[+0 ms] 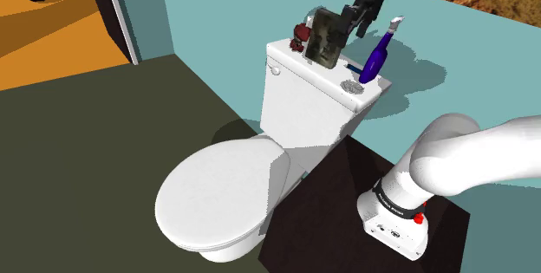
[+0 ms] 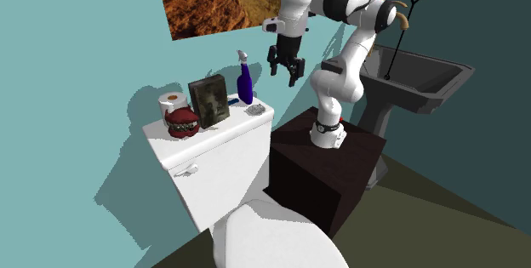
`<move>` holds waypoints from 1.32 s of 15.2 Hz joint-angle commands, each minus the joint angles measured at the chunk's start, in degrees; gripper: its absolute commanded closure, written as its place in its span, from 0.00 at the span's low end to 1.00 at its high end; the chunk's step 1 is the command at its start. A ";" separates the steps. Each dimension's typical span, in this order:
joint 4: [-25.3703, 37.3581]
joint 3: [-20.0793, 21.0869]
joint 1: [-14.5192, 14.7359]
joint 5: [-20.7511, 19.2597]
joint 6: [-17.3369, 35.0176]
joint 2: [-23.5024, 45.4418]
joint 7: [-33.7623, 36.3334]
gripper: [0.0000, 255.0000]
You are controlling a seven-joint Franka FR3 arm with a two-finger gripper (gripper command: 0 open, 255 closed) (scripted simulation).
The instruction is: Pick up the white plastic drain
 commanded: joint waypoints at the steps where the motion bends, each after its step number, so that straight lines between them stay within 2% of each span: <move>1: 0.00 0.00 0.00 0.00 0.00 0.00 0.00 0.00; 6: -8.89 -9.89 4.75 -5.46 2.38 -7.15 -24.02 0.00; 10: -12.82 -19.15 8.11 -11.43 4.08 -9.98 -43.53 0.00; 15: -13.73 -31.81 13.06 -19.35 6.96 -9.13 -67.95 0.00; 20: -10.91 -45.29 20.91 -25.90 11.00 -4.25 -91.75 0.00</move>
